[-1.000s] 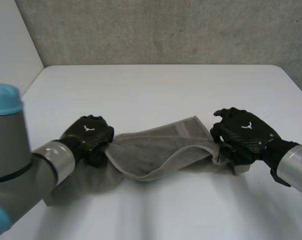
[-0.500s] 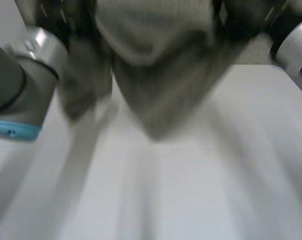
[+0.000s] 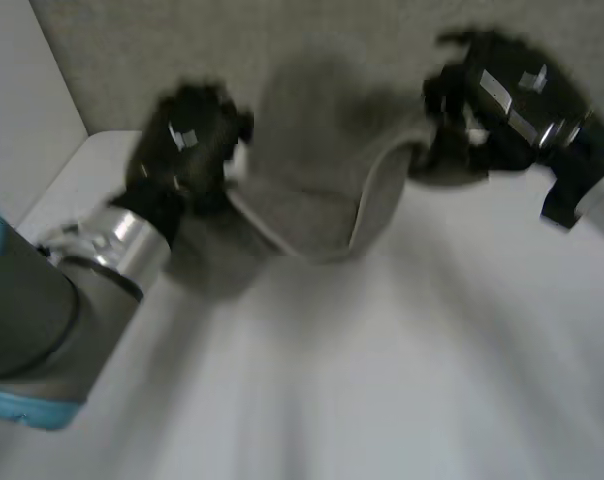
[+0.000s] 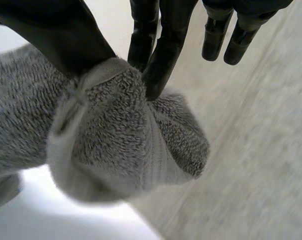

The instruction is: Fold the towel.

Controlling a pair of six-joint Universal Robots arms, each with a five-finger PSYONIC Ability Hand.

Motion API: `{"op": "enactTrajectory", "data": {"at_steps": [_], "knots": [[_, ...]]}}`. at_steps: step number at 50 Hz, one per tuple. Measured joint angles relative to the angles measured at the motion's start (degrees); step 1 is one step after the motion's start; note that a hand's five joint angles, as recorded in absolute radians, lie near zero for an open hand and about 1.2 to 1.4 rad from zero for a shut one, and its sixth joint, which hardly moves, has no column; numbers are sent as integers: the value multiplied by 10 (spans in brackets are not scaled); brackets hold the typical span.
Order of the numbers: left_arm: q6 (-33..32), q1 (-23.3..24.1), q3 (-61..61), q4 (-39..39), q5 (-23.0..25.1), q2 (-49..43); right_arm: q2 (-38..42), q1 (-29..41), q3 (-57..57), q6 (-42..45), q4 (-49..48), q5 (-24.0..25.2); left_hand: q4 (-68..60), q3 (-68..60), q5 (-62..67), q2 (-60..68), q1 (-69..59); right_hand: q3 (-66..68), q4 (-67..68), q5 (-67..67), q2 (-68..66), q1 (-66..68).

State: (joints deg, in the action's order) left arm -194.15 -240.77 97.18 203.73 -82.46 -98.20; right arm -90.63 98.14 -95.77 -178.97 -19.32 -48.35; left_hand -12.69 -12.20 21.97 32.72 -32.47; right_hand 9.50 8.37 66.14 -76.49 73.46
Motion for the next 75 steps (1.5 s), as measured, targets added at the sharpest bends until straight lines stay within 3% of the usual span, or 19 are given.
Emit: {"op": "enactTrajectory", "data": {"at_steps": [4,7,11,17,21,23,35,44,48,58,66,70,72,74,75], "knots": [[-1,5,32,-26,-1,-48,42,1,-64,66,1,6,0,0,-161,-157,140,0,0,0,0,0],[-1,9,49,-49,-1,-86,84,2,-99,119,9,5,0,0,-191,-196,171,0,0,-16,20,-18],[0,13,61,-99,-1,-126,148,-2,-114,203,68,-1,0,0,-191,-196,171,0,0,-256,252,-254],[0,11,58,-169,-1,-122,164,-9,-85,270,177,-7,0,0,-191,-196,171,0,0,-589,530,-531],[0,6,56,-202,-1,-88,132,-13,-80,275,212,-8,0,0,-191,-196,171,0,0,-627,687,-669],[0,5,57,-214,-1,-64,108,-15,-86,268,218,-9,0,0,-191,-196,171,0,0,-627,716,-677],[1,-8,86,-228,-5,44,-10,-17,-171,219,194,-47,0,0,-191,-196,171,0,0,-627,715,-677],[1,-11,120,-254,-10,53,-69,-15,-264,195,106,-175,0,0,-191,-196,171,0,0,-627,715,-677],[1,-12,130,-258,-12,50,-70,-14,-287,170,74,-208,0,0,-191,-197,171,0,0,-627,715,-677],[1,-25,118,-234,-35,17,-6,-8,-309,104,-32,-239,0,0,-191,-197,171,0,0,-627,715,-677],[0,-25,85,-214,-59,-26,106,12,-273,44,-91,-267,0,0,-191,-197,171,0,0,-627,710,-672],[0,-22,75,-214,-62,-47,166,32,-241,31,-96,-287,0,0,-185,-192,166,0,0,-582,597,-568],[0,-21,71,-214,-62,-58,191,39,-225,28,-95,-295,0,0,-110,-121,116,0,0,-500,508,-480],[0,-19,67,-216,-62,-69,215,44,-209,26,-95,-301,0,0,101,94,-90,0,0,-362,379,-351],[0,-19,67,-216,-62,-71,220,45,-205,25,-95,-302,0,0,146,141,-148,0,0,-334,344,-316]]}}
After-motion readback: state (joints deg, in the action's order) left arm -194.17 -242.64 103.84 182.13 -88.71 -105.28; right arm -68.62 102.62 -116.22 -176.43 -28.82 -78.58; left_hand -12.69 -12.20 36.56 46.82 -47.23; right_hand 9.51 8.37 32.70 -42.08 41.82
